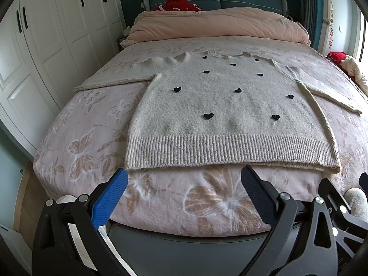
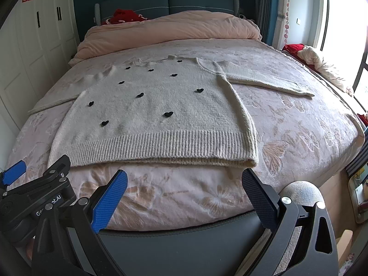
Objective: Fold small clothes
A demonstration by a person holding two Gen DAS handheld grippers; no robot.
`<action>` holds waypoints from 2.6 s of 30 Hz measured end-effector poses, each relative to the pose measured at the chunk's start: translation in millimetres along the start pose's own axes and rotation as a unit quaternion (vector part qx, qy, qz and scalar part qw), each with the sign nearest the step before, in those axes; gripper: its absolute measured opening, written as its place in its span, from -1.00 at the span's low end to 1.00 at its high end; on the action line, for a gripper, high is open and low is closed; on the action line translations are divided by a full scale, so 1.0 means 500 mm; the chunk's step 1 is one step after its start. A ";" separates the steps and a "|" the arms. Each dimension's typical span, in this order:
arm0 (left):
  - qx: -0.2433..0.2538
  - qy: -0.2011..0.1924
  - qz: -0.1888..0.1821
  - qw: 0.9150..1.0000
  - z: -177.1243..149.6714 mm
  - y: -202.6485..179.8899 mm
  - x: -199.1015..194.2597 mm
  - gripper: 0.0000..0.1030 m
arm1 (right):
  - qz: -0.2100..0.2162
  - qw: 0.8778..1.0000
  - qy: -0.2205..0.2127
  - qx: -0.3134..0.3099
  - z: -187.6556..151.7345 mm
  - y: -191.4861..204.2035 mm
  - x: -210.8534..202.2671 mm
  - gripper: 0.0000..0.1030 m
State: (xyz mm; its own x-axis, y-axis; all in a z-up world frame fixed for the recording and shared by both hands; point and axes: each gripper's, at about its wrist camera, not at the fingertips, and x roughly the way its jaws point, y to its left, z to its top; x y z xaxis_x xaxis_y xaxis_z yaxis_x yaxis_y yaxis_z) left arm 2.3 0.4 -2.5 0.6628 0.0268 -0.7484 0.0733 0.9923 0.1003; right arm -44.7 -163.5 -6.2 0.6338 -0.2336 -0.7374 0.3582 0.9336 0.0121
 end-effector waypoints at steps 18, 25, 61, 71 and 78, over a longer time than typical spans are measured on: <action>0.001 0.000 0.001 1.000 -0.001 0.000 0.001 0.87 | 0.000 1.000 0.001 0.001 0.000 0.000 0.000 0.90; 0.000 0.000 0.001 1.000 -0.002 0.000 0.002 0.86 | 0.000 1.000 0.001 0.000 0.001 0.001 0.001 0.90; -0.121 0.053 -0.048 0.990 0.022 0.102 0.083 0.91 | 0.075 0.990 0.047 0.114 0.092 -0.216 0.160 0.90; -0.112 0.052 -0.025 0.992 0.074 0.075 0.168 0.91 | -0.031 0.945 0.009 0.325 0.332 -0.730 0.406 0.67; -0.089 0.079 -0.027 0.992 0.096 0.020 0.234 0.91 | -0.061 0.911 0.025 0.406 0.364 -0.878 0.545 0.60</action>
State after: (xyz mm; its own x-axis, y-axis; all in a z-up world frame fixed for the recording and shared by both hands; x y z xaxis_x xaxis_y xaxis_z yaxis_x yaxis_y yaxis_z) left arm 116.5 7.6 -57.6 0.5346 -0.0229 -0.8448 -0.0368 0.9981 -0.0503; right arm 95.6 -686.5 -89.5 0.5307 -0.2895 -0.7966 0.8260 0.3873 0.4096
